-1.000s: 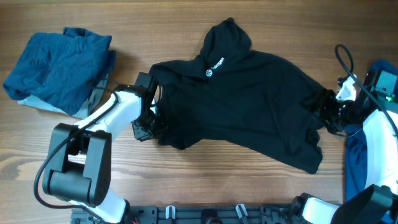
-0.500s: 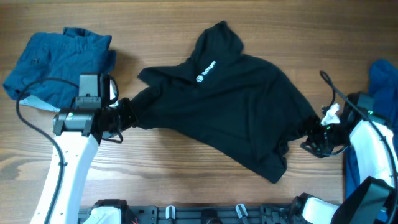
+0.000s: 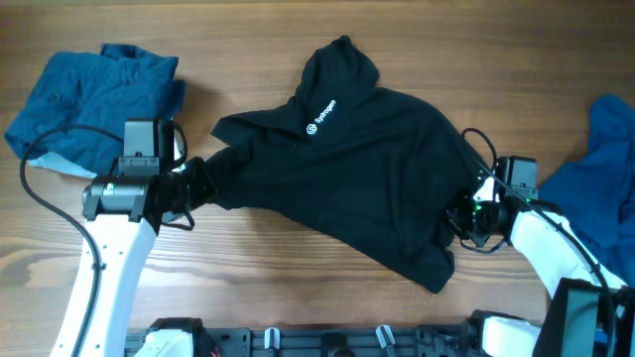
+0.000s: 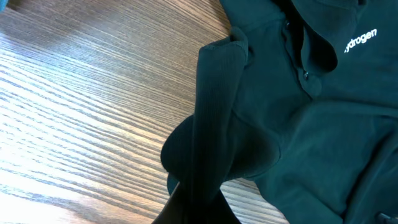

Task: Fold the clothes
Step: 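Grasp opposite edges of the black t-shirt with left and right grippers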

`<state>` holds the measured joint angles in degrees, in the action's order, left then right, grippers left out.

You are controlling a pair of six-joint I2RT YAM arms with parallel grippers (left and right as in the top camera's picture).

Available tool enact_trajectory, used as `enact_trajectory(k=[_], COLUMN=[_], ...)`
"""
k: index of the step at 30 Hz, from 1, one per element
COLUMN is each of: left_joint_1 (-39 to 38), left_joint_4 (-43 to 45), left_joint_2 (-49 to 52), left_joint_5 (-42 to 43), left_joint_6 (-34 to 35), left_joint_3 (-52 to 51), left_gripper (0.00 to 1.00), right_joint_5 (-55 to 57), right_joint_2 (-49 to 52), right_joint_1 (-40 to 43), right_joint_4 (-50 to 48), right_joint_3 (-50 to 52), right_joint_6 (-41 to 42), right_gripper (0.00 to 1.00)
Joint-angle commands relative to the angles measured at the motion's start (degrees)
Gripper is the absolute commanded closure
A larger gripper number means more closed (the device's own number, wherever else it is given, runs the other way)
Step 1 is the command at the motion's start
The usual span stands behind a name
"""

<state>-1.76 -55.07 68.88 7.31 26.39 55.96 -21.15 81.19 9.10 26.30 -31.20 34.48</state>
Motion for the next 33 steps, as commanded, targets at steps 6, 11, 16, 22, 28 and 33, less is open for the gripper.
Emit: enact_trajectory(k=[6, 11, 16, 22, 28, 33], left_joint_1=[0.39, 0.39, 0.39, 0.39, 0.39, 0.39], left_joint_4=[0.13, 0.11, 0.11, 0.13, 0.2, 0.33], left_joint_2=[-0.63, -0.63, -0.63, -0.63, -0.63, -0.63], left_joint_5=[-0.98, -0.98, -0.98, -0.98, -0.98, -0.96], left_joint_6=[-0.48, -0.48, -0.48, -0.48, -0.48, -0.46], left_joint_3=[0.31, 0.31, 0.31, 0.31, 0.31, 0.31], left_gripper=[0.96, 0.96, 0.96, 0.96, 0.95, 0.95], right_joint_5=[12.63, 12.39, 8.7, -7.5, -2.64, -0.24], right_joint_2=[3.06, 3.04, 2.82, 0.63, 0.33, 0.33], right_joint_1=[2.95, 5.88, 7.67, 8.13, 8.07, 5.81], right_joint_4=[-21.35, -26.01, -21.68, -1.6, 20.59, 18.23], right_joint_3=[-3.08, -7.37, -9.31, -9.31, -9.03, -3.39], right_joint_6=[10.03, 3.45, -3.23, -6.75, -10.36, -6.84], right_gripper=[0.96, 0.96, 0.42, 0.28, 0.32, 0.35])
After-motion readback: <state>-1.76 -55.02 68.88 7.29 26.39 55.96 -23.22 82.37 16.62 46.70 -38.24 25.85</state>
